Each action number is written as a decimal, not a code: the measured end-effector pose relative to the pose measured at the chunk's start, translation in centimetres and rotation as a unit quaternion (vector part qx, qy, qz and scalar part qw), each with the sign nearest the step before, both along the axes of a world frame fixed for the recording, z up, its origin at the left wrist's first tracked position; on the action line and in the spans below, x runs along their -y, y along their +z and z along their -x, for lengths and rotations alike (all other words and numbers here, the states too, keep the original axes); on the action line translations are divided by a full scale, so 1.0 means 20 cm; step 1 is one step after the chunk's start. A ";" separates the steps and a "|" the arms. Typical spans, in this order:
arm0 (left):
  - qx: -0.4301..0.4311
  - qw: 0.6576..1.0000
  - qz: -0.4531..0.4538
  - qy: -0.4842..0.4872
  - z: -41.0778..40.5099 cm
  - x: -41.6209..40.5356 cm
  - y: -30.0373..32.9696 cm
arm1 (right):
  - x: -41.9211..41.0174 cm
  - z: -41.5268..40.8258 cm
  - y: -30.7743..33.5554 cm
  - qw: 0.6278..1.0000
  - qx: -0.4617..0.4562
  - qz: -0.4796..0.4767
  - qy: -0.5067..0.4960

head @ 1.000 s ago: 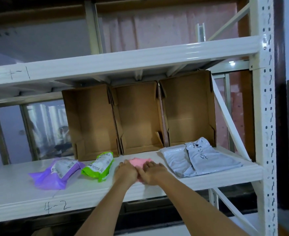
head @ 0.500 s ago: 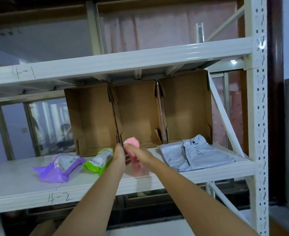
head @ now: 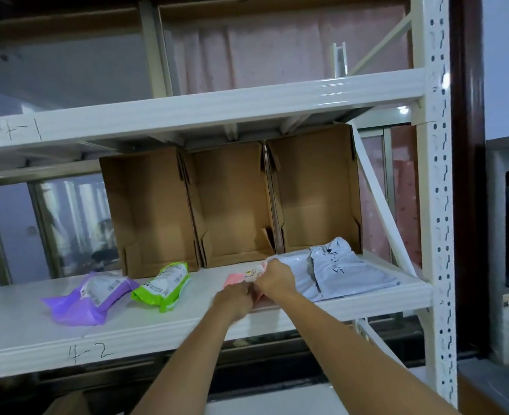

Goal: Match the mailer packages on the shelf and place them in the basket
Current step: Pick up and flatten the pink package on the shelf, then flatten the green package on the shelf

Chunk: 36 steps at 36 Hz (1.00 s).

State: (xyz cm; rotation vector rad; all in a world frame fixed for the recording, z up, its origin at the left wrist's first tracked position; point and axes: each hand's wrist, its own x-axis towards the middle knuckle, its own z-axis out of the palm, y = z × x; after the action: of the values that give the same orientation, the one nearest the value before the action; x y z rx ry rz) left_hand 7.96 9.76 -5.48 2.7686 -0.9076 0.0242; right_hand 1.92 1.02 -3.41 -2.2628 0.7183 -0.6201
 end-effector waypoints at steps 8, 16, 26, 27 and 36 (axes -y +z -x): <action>-0.085 0.985 0.143 0.039 -0.02 0.14 -0.01 | 0.04 -0.03 0.02 0.980 -0.016 0.191 -0.049; -0.035 0.981 0.190 0.014 -0.03 0.04 0.08 | 0.08 0.01 0.02 0.951 -0.056 0.282 -0.116; 0.153 0.970 0.101 0.162 -0.26 -0.51 0.30 | -0.36 -0.14 0.09 0.981 -0.053 0.168 0.080; 0.143 0.970 0.093 0.175 -0.29 -0.58 0.30 | -0.42 -0.17 0.08 0.981 -0.060 0.156 0.097; 0.019 0.969 0.220 0.111 -0.43 -0.97 0.10 | -0.75 -0.29 -0.01 0.983 -0.089 0.103 0.125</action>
State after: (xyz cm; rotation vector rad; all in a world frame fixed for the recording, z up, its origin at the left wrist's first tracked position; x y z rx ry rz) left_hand 16.56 29.16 -3.41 2.4381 -0.5159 0.2816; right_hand 7.62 16.10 -3.64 -2.5731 0.4562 -0.3897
